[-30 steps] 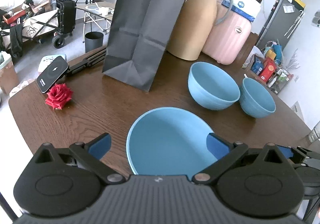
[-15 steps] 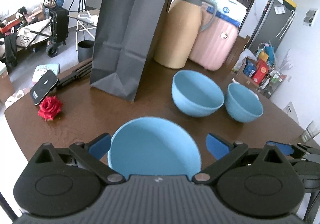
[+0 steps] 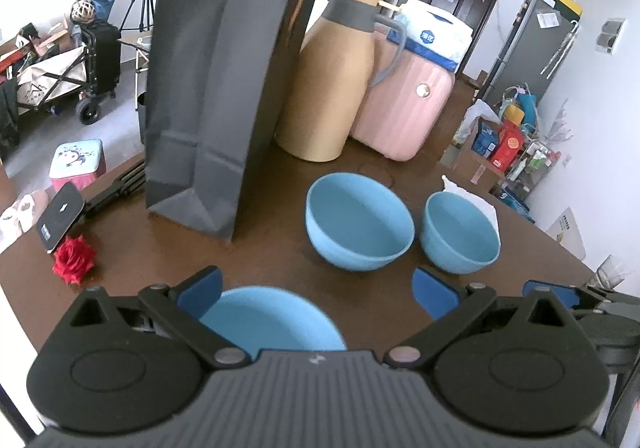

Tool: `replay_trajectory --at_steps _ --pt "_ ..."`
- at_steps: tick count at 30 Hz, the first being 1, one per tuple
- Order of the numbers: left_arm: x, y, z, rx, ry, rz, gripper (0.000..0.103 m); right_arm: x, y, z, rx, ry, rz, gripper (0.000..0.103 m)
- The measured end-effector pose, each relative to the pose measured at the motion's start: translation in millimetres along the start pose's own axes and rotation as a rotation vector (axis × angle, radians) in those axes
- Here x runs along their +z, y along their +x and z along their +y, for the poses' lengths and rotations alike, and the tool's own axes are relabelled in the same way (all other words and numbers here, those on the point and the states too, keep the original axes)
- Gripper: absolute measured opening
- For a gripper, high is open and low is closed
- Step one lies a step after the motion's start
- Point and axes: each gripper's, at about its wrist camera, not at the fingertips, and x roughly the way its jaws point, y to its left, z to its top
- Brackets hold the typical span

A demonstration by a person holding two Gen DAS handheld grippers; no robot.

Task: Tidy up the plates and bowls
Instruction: 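Raise both open tools and move them to the next light-blue bowl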

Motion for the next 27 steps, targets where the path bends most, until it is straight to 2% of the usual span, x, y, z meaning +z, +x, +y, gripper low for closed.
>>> replay_trajectory --at_steps 13,21,27 --pt "54.5 29.4 -30.5 0.043 0.002 0.052 0.103 71.8 24.2 -36.4 0.005 0.07 0.046 0.103" --pt "81.2 66.2 -32.1 0.082 -0.057 0.077 0.103 99.0 65.7 -34.6 -0.06 -0.003 0.075 0.101" --pt "88.3 103.9 -30.0 0.107 -0.081 0.135 0.102 108.3 106.4 -33.7 -0.082 -0.056 0.107 0.093"
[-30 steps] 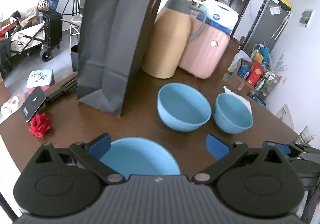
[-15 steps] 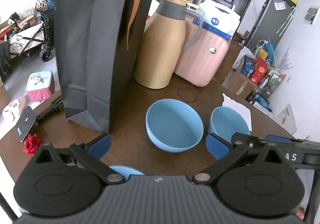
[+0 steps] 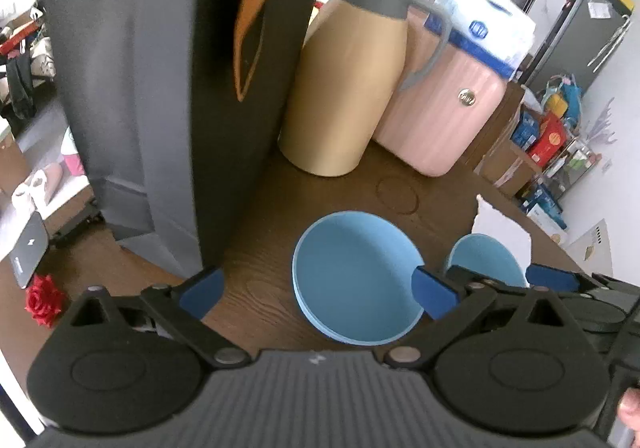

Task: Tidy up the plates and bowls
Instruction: 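Raise both open tools and move them to the next light-blue bowl, then close the left gripper on the bowl rim while the right gripper closes on it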

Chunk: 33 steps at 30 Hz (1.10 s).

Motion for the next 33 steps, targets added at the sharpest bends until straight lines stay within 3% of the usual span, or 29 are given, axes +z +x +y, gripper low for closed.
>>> replay_trajectory --at_steps 4,9,14,18,28,33 --pt "3.0 19.1 -2.1 0.01 0.006 0.022 0.094 2.7 22.3 -1.5 0.019 -0.002 0.018 0.08" --pt "5.1 46.0 -3.7 0.014 0.006 0.077 0.076 2.3 42.4 -1.9 0.038 -0.022 0.029 0.062" --pt "2.0 68.2 -6.9 0.018 0.009 0.13 0.058 0.8 55.2 1.5 0.044 -0.049 0.018 0.052" --pt "0.0 81.1 -9.2 0.023 0.012 0.152 0.05 0.6 65.7 1.8 0.053 -0.058 0.035 0.039" --pt "2.4 106.3 -5.6 0.049 -0.007 0.193 0.035 -0.5 85.4 -0.6 0.038 -0.07 0.058 0.032" --pt "5.8 109.1 -7.6 0.073 -0.007 0.18 0.035 -0.8 94.8 -5.5 0.048 -0.046 0.065 0.032"
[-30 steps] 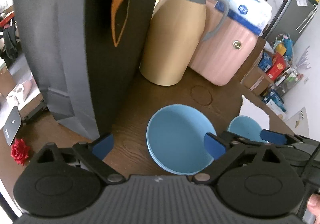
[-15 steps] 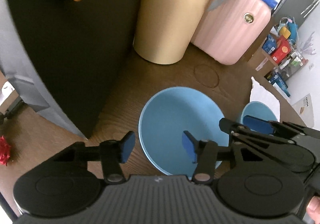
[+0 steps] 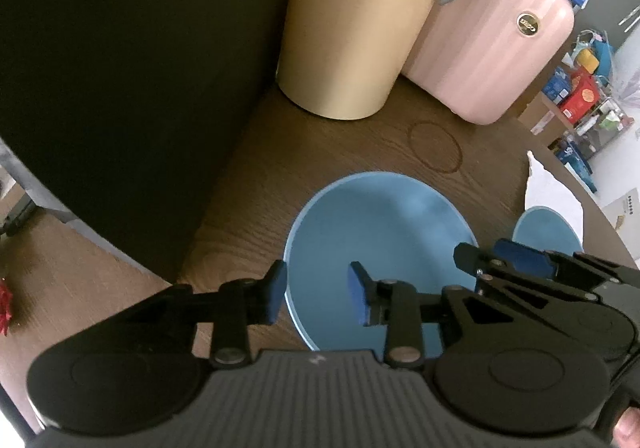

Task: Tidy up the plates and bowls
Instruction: 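Close the left gripper on the bowl rim while the right gripper closes on it, then lift the light-blue bowl with both grippers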

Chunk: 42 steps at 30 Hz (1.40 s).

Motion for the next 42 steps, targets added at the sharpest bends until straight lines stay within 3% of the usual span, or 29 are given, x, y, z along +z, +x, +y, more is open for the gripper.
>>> replay_trajectory --at_steps 15,23,30,42 --pt "-1.3 3.8 -2.4 0.031 -0.018 0.002 0.027 -3.4 13.9 -6.8 0.025 0.02 0.025 0.024" --pt "0.6 17.0 -1.9 0.063 -0.027 0.038 0.012 -3.6 15.3 -7.7 0.038 0.025 0.032 0.017" --pt "-0.3 17.8 -6.6 0.101 -0.004 0.023 0.005 -4.1 15.0 -13.5 0.045 0.06 0.039 0.009" --pt "-1.5 13.7 -5.6 0.114 -0.011 0.023 0.005 -8.1 11.5 -13.4 0.043 0.071 0.037 0.008"
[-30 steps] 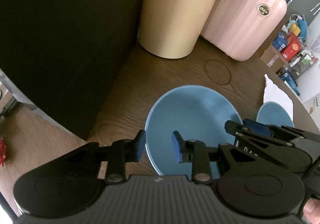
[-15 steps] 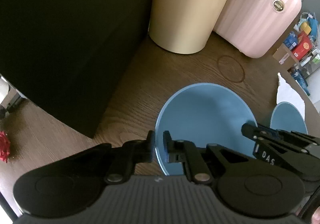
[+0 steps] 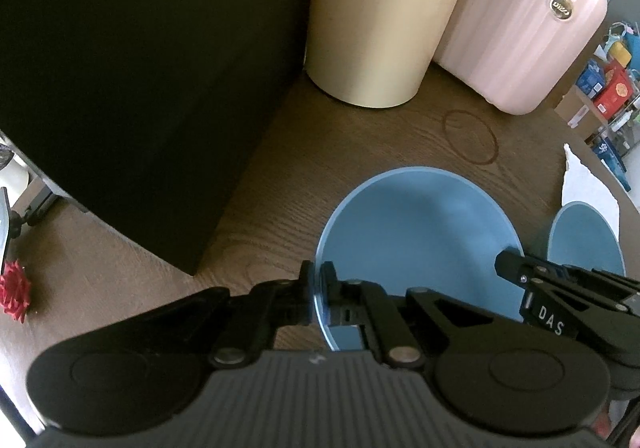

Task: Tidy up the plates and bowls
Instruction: 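Lift the light-blue bowl with both grippers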

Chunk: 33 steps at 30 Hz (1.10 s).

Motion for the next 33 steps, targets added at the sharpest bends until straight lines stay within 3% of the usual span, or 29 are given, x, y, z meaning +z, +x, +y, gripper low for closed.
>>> replay_trajectory --at_steps 33 --pt "-28.3 -63.0 6.2 -0.027 -0.005 -0.075 0.005 -20.3 -65.9 14.6 -0.018 -0.013 -0.078 0.008"
